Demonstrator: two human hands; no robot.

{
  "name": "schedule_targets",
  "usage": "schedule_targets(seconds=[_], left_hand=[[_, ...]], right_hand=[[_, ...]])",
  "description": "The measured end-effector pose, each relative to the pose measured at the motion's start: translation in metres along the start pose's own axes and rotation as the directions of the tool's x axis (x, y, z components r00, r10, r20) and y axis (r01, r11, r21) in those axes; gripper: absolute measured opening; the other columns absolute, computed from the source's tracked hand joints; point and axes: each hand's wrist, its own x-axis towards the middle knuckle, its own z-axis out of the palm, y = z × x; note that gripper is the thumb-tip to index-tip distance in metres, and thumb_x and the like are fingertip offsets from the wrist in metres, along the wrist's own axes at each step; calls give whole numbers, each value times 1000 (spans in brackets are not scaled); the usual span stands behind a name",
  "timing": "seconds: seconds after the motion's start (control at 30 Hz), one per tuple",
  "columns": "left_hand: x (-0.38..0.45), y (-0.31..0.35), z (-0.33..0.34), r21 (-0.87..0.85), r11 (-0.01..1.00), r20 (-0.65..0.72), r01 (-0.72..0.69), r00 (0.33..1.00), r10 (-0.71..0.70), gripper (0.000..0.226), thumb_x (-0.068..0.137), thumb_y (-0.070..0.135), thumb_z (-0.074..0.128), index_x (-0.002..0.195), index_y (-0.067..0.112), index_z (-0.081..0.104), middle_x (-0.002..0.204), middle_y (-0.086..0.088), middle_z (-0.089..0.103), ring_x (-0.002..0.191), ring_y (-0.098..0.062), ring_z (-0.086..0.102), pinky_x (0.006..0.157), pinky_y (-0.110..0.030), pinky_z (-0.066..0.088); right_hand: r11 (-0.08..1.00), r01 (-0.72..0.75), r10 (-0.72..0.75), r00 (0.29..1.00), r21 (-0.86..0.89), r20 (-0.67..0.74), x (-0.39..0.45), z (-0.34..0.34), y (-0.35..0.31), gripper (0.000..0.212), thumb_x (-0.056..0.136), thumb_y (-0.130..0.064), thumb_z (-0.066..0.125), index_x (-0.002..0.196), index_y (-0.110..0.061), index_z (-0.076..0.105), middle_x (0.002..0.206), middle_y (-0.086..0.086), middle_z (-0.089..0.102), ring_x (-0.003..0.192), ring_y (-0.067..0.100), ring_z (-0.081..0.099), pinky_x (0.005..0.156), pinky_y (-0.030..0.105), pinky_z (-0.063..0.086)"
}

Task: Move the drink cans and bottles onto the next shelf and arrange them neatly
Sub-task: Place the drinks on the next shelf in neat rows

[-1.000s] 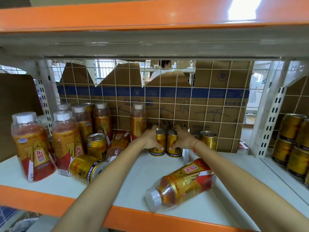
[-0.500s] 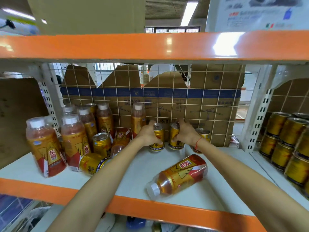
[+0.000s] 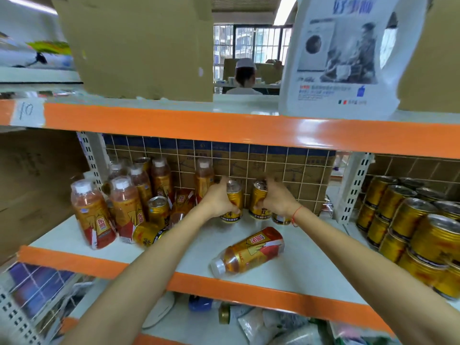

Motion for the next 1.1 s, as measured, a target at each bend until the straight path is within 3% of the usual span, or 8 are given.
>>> schedule_targets(seconds=[0.3,0.5,0.7,0.93,1.1], left_hand=[[-39,17,-10,22,999,-11,-27,1000,27,97,59,20,88,138,14,33,120,-11,56,106,-27,59,87,-40,54],[-68,23,-17,21,997,5,-76,997,76,91,60,21,88,133,13,35,115,-8,57,103,-24,58,76,-28,50],[-107,28,-18,35,996,18,-77,997,76,89,63,23,87,133,14,33,119,-11,54,106,-27,55,80,-32,49],[-142,48,0,38,995,82,-95,992,92,85,63,26,86,129,12,35,122,-11,47,110,-25,47,76,-28,39],[-152,82,20,-11,991,96,-136,986,136,81,62,26,86,124,14,36,118,-8,48,105,-22,50,77,-30,45]], right_hand=[[999,27,-28,999,-30,-40,-50,-12,-5,92,67,-17,83,141,-14,28,137,19,41,118,36,50,95,44,49],[1000,-8,7,998,-11,-64,-89,-12,-11,87,65,-17,83,135,-13,33,130,17,40,112,37,53,93,46,51],[1000,-20,21,995,11,-96,-133,-10,-11,84,67,-16,82,135,-14,32,130,16,40,113,32,50,95,39,48],[997,-79,79,990,3,-116,-184,-20,7,80,65,-19,84,129,-12,36,122,16,43,110,32,49,95,38,44],[993,-117,116,982,4,-149,-216,-41,36,77,66,-19,83,127,-13,37,122,14,44,108,31,50,91,38,47]])
